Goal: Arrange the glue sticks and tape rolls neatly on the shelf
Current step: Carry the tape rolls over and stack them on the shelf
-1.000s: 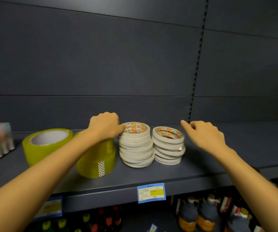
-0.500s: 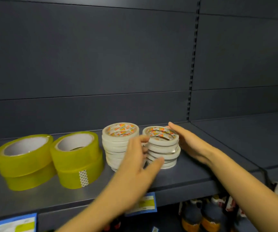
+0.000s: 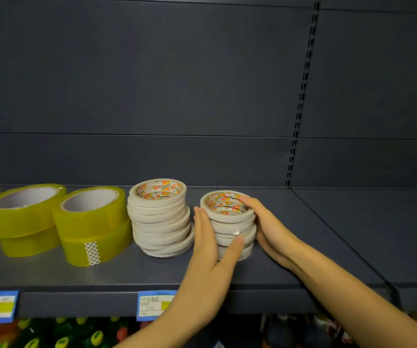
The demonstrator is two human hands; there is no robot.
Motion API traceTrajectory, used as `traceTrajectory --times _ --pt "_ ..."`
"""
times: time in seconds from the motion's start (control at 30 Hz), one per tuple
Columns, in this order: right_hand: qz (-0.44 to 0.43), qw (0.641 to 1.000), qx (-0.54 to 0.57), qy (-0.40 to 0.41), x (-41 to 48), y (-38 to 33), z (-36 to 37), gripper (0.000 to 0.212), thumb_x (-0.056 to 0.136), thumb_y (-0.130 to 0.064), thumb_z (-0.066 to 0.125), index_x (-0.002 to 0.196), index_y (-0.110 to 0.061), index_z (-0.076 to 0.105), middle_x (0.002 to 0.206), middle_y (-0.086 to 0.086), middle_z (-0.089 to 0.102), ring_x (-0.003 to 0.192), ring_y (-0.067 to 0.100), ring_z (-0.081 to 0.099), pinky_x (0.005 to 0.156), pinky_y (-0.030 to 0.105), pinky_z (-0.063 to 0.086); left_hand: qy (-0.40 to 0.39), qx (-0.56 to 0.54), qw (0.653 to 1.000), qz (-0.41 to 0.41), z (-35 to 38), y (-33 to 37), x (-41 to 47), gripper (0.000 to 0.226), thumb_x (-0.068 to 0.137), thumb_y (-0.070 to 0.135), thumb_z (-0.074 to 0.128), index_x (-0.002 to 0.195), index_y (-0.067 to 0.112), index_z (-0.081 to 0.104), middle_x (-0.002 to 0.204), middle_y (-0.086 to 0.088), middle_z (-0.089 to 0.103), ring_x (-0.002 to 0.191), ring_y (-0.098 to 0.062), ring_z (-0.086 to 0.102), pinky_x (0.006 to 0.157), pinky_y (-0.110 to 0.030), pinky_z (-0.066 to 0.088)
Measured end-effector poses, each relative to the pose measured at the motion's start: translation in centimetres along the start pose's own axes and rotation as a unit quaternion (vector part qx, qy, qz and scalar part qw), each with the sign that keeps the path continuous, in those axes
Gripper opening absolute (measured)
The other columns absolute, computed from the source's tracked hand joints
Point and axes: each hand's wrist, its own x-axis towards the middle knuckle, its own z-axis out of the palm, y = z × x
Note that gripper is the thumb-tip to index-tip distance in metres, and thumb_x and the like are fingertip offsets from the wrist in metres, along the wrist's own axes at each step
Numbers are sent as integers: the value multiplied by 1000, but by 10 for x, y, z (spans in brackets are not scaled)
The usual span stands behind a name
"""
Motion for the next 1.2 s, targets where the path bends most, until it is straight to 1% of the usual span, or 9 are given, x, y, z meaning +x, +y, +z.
traceTrajectory --times 0.17,0.27,0.33,0.4,0.47,0.63,0.9,1.03,1.2 --pt "-7 999 -30 29 -12 -3 -15 39 90 -49 47 111 -24 68 112 -5 71 106 10 65 103 34 43 39 -73 996 -18 12 3 17 59 94 36 43 147 29 18 149 20 29 132 9 30 112 -18 22" --pt "6 1000 -19 -2 -19 -8 -21 50 90 -60 35 91 -32 77 105 -10 73 100 2 66 94 24 43 88 -136 983 -82 16 8 46 42 98 37 35 135 19 43 130 7 56 113 1 52 94 -20 41" --pt "-1 1000 -9 26 -18 -13 -21 56 92 -61 28 81 -36 77 97 -13 74 95 -1 67 89 22 43 49 -199 972 -118 20 7 54 49 97 49 29 124 18 57 118 3 66 109 -7 60 86 -23 45" --pt "-16 997 6 77 -11 -13 -20 51 92 -60 29 95 -32 72 101 -12 72 103 4 65 95 27 43 53 -253 953 -159 21 6 60 61 96 56 24 110 16 68 104 -1 73 100 -15 67 82 -27 50" --pt "-16 995 30 97 -5 -11 -14 49 94 -59 30 111 -29 65 105 -5 72 103 11 65 94 31 46 81 -264 944 -182 24 4 69 68 94 59 24 106 11 70 101 -8 73 102 -23 67 93 -37 50" --pt "27 983 36 176 5 -2 -7 64 92 -63 28 92 -17 72 85 3 76 85 16 70 75 30 54 129 -279 931 -199 35 0 86 74 88 66 30 104 7 70 102 -14 72 102 -30 66 101 -45 46" --pt "31 974 3 224 9 4 -10 72 90 -68 21 94 -17 72 95 4 74 95 19 67 92 38 52 125 -264 937 -189 39 -8 96 76 84 71 29 99 10 72 98 -11 74 100 -27 67 102 -44 45" --pt "49 970 -8 236 12 8 -11 82 84 -75 16 114 -17 65 116 6 66 109 22 61 102 42 45 127 -261 938 -191 40 -10 98 78 81 75 28 99 13 72 97 -7 74 99 -25 67 102 -43 45" --pt "53 972 18 230 13 7 -11 81 84 -75 19 120 -17 61 116 7 66 108 23 62 100 42 47 125 -262 939 -184 41 -13 99 69 85 67 33 97 11 72 96 -10 74 99 -27 67 102 -44 45"
